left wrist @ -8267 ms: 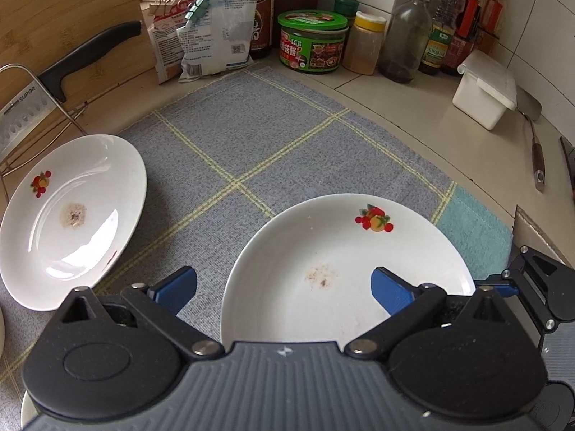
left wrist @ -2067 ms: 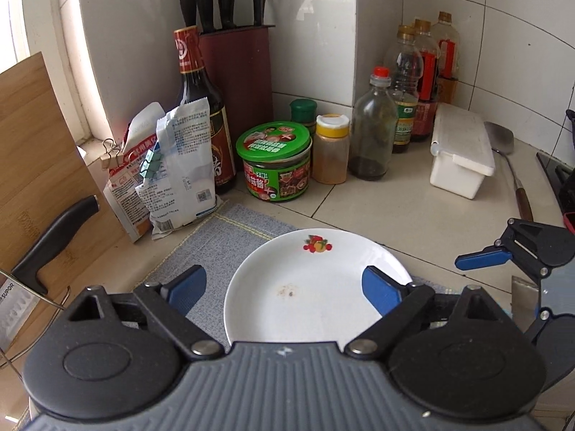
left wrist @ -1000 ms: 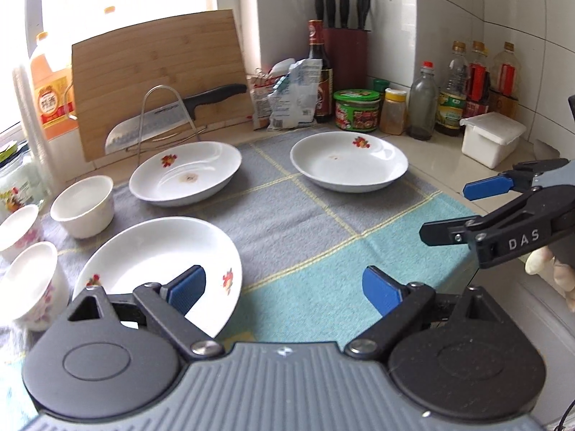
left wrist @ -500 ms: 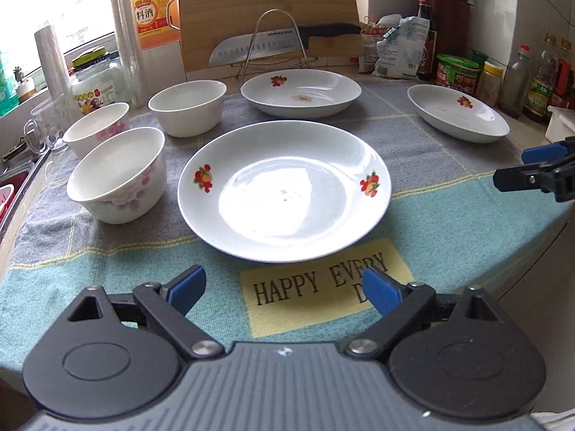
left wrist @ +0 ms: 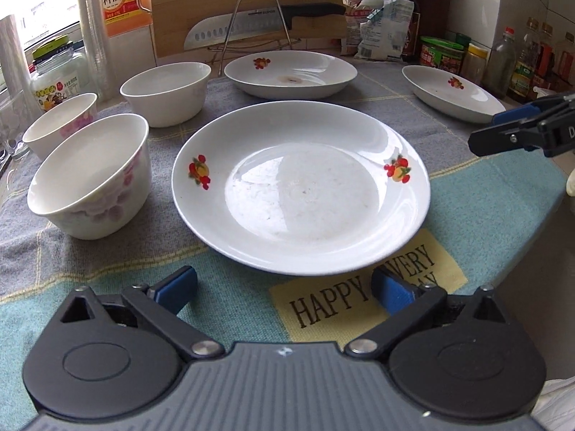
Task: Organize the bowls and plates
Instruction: 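Move the right tool to the large plate's rim and close on it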
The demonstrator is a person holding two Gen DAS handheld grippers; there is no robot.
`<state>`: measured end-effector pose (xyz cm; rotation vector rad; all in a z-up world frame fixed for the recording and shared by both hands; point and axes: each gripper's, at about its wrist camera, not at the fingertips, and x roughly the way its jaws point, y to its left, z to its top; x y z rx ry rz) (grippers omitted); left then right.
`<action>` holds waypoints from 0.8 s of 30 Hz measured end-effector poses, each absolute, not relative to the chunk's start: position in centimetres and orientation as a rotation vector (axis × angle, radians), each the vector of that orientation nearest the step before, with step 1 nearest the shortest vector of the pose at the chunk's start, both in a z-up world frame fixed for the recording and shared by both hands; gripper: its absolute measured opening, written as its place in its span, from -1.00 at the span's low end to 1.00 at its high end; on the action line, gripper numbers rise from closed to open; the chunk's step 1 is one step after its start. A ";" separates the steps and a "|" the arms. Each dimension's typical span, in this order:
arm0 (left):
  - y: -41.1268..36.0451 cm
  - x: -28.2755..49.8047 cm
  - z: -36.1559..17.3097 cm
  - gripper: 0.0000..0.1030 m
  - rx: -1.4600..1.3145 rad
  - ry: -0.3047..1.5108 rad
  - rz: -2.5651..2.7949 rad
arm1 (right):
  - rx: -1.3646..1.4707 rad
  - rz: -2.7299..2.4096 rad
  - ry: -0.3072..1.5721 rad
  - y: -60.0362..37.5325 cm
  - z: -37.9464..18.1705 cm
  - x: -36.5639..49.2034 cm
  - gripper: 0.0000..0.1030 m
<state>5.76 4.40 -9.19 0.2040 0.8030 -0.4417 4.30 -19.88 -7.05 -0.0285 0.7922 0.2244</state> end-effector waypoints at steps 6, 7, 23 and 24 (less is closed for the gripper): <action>4.4 7.1 -9.2 1.00 0.237 0.794 -0.517 | -0.033 0.233 0.798 -18.4 -7.0 6.6 1.00; 4.4 7.3 -9.2 1.00 0.243 0.792 -0.529 | -0.034 0.239 0.799 -18.1 -7.0 6.9 1.00; 6.1 7.7 -9.7 1.00 0.267 0.700 -0.671 | -0.070 0.384 0.920 -11.8 -8.3 12.4 1.00; 6.1 7.7 -9.7 1.00 0.267 0.695 -0.675 | -0.072 0.387 0.933 -11.5 -8.5 12.6 1.00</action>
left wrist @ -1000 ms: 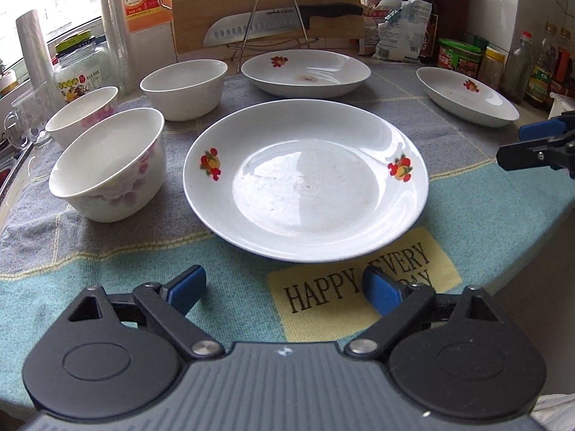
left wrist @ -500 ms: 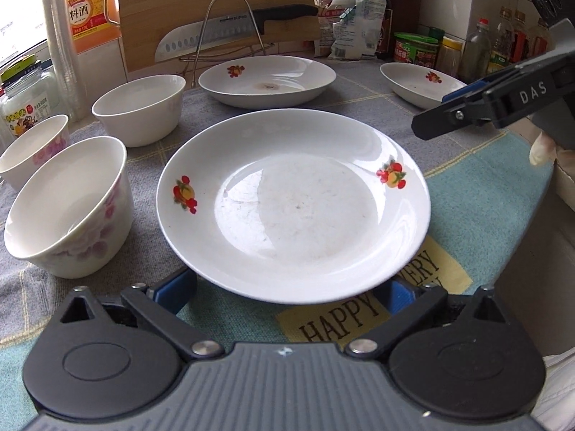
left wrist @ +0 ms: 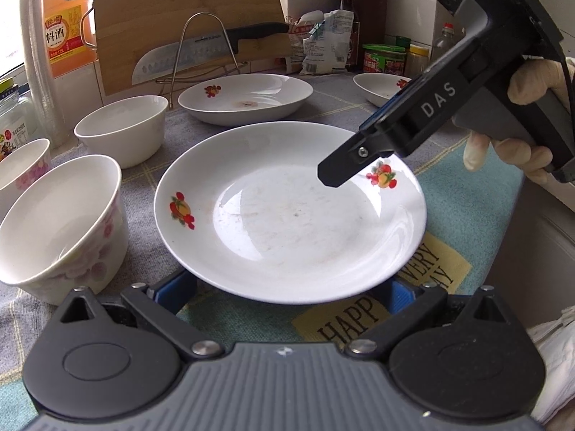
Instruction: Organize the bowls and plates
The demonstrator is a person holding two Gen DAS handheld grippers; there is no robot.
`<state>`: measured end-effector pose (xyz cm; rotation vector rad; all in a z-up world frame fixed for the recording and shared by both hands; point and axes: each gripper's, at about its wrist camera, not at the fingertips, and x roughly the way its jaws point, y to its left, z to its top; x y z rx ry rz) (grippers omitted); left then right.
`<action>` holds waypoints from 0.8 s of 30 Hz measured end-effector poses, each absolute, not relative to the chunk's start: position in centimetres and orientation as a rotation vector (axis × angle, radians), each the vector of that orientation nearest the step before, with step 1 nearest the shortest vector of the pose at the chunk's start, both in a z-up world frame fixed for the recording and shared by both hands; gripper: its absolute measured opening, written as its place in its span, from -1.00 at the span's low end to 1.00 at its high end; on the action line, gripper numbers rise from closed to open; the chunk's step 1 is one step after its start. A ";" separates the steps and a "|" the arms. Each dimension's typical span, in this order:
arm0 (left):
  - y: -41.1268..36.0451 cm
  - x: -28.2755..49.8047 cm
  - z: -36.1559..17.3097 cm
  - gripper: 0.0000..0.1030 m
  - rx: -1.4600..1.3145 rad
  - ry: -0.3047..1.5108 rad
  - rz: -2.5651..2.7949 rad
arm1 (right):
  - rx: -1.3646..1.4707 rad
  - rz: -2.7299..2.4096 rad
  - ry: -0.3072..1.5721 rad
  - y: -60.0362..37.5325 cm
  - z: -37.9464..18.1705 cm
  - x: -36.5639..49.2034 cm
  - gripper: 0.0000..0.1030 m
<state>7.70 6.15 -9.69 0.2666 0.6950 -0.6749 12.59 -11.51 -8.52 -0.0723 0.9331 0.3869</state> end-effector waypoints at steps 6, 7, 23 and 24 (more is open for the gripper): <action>6.2 7.7 -9.7 1.00 0.270 0.693 -0.684 | -0.023 0.435 1.006 -11.0 -9.9 14.2 1.00; 6.2 7.7 -9.7 1.00 0.270 0.694 -0.683 | -0.016 0.440 1.021 -11.0 -10.2 14.5 1.00; 6.0 7.9 -9.5 1.00 0.292 0.696 -0.695 | 0.085 0.562 1.121 -12.1 -9.9 17.4 1.00; 6.0 7.8 -9.5 1.00 0.298 0.693 -0.698 | 0.090 0.570 1.126 -12.1 -9.8 17.5 1.00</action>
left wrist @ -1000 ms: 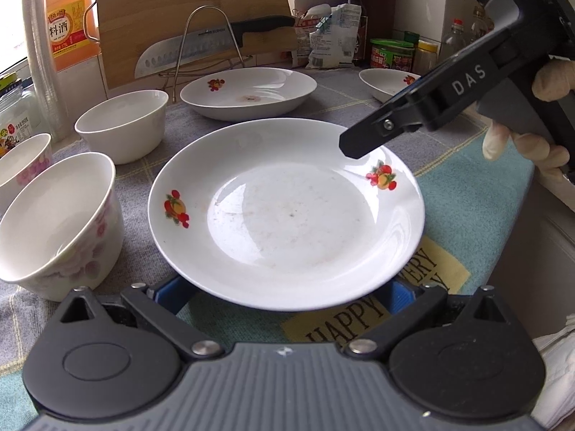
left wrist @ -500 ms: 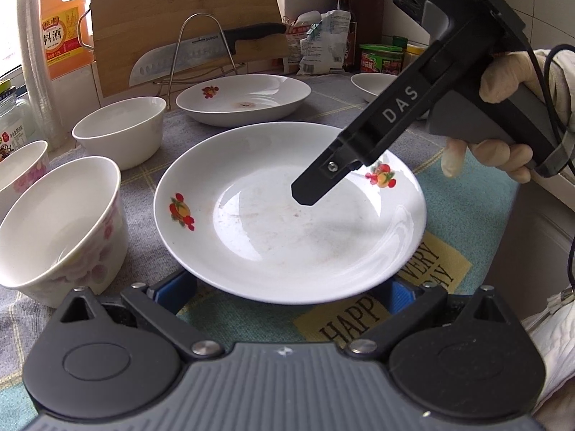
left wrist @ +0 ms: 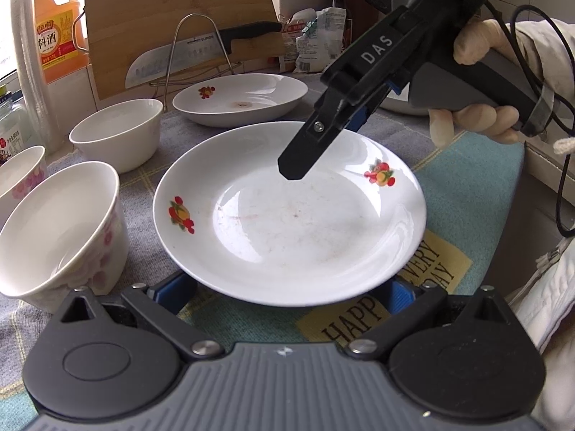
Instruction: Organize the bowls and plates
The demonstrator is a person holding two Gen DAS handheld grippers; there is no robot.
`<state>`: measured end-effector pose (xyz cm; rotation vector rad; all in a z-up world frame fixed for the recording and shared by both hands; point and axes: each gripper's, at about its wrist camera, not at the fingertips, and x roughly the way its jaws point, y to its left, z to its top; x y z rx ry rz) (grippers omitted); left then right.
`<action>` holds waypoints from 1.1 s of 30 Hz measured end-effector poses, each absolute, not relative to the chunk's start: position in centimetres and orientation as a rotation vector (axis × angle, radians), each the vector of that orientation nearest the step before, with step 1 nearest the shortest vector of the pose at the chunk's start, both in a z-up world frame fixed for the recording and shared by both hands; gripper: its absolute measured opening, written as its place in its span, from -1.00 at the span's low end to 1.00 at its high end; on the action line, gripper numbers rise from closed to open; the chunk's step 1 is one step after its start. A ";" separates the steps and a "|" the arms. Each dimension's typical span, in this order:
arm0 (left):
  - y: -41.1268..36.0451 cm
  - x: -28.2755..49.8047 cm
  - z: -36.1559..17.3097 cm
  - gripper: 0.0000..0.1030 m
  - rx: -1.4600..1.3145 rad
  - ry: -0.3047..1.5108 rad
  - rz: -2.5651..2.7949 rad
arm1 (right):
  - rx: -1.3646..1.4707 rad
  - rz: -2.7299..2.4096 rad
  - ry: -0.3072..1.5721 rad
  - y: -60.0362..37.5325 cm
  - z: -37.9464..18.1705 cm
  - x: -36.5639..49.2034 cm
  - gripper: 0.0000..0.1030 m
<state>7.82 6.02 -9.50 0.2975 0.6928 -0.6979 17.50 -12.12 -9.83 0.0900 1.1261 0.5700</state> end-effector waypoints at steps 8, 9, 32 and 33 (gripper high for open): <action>6.1 8.0 -9.4 1.00 0.327 0.681 -0.725 | 0.054 0.654 1.188 -11.3 -9.5 19.1 1.00; 6.1 8.0 -9.4 1.00 0.332 0.679 -0.727 | 0.050 0.667 1.201 -11.3 -9.5 19.3 1.00; 6.0 8.1 -9.2 1.00 0.354 0.673 -0.736 | 0.028 0.743 1.298 -10.9 -9.5 21.1 1.00; 6.0 8.1 -9.2 1.00 0.353 0.673 -0.736 | 0.031 0.747 1.296 -11.0 -9.5 21.2 1.00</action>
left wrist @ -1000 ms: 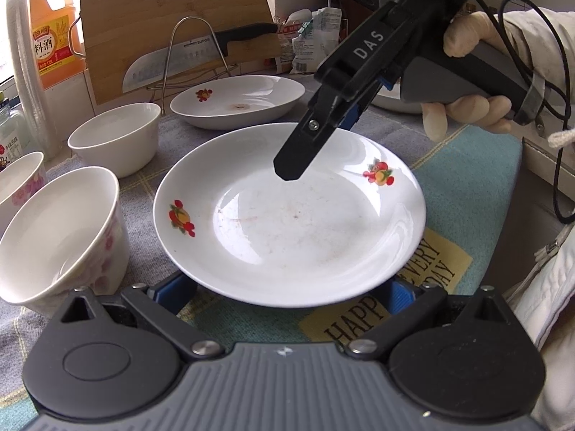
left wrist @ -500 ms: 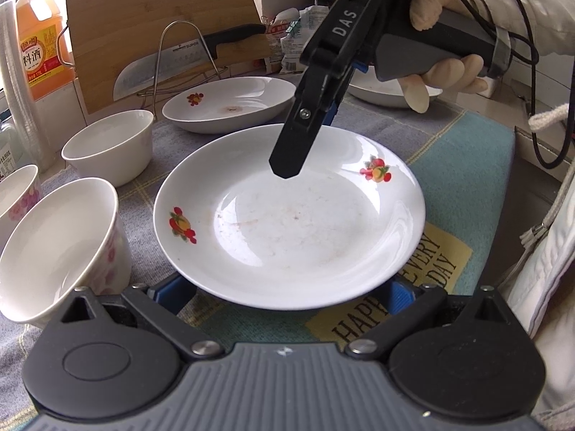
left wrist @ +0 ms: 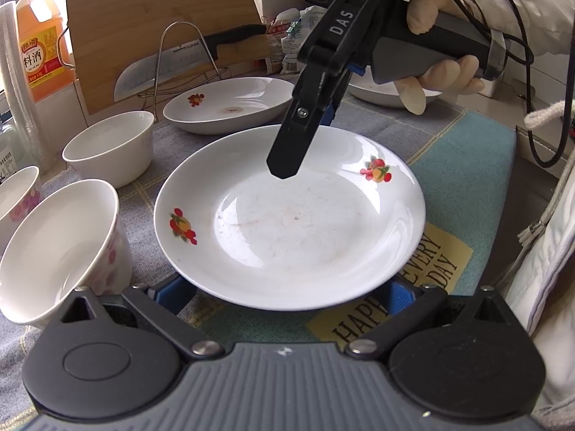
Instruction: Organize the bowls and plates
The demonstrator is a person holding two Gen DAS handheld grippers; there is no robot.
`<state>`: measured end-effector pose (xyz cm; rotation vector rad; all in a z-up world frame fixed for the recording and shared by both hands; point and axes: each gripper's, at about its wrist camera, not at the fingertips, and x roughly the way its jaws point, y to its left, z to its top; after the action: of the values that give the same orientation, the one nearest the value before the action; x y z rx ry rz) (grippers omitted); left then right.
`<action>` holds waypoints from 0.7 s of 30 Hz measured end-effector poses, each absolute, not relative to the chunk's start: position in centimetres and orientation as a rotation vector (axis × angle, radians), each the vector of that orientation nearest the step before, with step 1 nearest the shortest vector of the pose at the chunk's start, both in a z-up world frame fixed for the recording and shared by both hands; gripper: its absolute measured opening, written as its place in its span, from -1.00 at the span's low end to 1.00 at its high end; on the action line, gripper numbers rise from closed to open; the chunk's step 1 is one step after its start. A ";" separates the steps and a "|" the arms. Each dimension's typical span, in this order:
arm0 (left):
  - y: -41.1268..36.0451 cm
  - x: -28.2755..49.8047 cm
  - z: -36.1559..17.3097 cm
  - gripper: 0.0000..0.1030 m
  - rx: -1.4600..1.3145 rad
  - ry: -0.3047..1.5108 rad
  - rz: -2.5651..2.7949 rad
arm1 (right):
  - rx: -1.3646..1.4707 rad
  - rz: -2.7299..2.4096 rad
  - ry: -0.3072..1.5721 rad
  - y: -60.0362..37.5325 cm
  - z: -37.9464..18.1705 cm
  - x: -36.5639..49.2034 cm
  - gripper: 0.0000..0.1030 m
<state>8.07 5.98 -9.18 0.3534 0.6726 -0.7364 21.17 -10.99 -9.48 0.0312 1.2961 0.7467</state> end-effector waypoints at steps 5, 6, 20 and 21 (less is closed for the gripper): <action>6.0 8.0 -9.2 1.00 0.356 0.674 -0.735 | 0.078 0.767 1.283 -11.4 -9.6 21.6 1.00; 6.0 8.0 -9.2 1.00 0.356 0.675 -0.734 | 0.085 0.766 1.285 -11.4 -9.6 21.7 1.00; 5.9 8.0 -8.4 0.98 0.352 0.686 -0.732 | 0.077 0.765 1.284 -11.4 -9.4 21.0 1.00; 5.8 8.1 -8.3 0.98 0.351 0.686 -0.732 | 0.081 0.765 1.282 -11.5 -9.3 21.0 1.00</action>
<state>8.06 5.81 -8.29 0.3511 0.6858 -0.7318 20.95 -11.48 -9.30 0.0811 1.2823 0.7649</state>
